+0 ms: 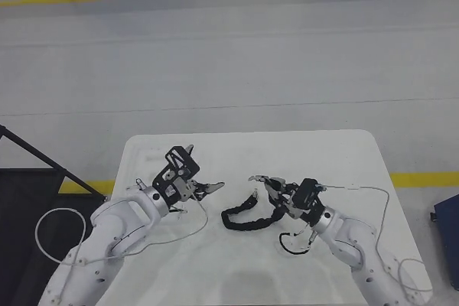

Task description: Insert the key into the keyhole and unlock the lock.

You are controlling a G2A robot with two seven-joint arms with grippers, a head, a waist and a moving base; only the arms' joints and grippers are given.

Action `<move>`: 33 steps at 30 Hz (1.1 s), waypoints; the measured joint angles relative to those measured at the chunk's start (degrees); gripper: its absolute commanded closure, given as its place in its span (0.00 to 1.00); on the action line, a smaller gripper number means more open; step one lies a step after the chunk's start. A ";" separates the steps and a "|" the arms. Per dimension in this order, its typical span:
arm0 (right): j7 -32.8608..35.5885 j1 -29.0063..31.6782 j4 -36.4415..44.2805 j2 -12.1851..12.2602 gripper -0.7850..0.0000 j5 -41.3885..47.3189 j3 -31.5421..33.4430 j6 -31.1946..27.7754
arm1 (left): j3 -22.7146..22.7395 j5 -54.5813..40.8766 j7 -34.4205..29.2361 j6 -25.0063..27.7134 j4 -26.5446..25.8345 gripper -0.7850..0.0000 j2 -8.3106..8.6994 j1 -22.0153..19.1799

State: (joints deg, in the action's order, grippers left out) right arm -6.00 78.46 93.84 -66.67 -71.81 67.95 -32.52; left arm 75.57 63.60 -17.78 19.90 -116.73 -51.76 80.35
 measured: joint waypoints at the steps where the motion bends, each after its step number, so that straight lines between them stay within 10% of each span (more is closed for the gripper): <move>1: 1.65 -0.60 0.17 -0.05 1.00 -0.59 -0.49 0.11 | 2.54 -3.69 1.68 0.97 -0.69 0.00 0.15 2.41; 6: 7.33 -3.83 -0.10 -0.54 1.00 -2.21 -3.46 0.31 | 5.27 -17.12 3.50 2.39 -0.99 0.00 0.22 5.07; 33: 12.95 -22.77 -25.62 -5.58 1.00 -2.15 -16.62 5.32 | 5.09 -10.55 3.44 2.34 -0.98 0.00 0.22 4.95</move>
State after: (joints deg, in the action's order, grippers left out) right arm 6.95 55.69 68.22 -72.25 -73.97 51.32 -27.20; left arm 80.66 53.05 -14.34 22.24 -117.70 -51.54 85.30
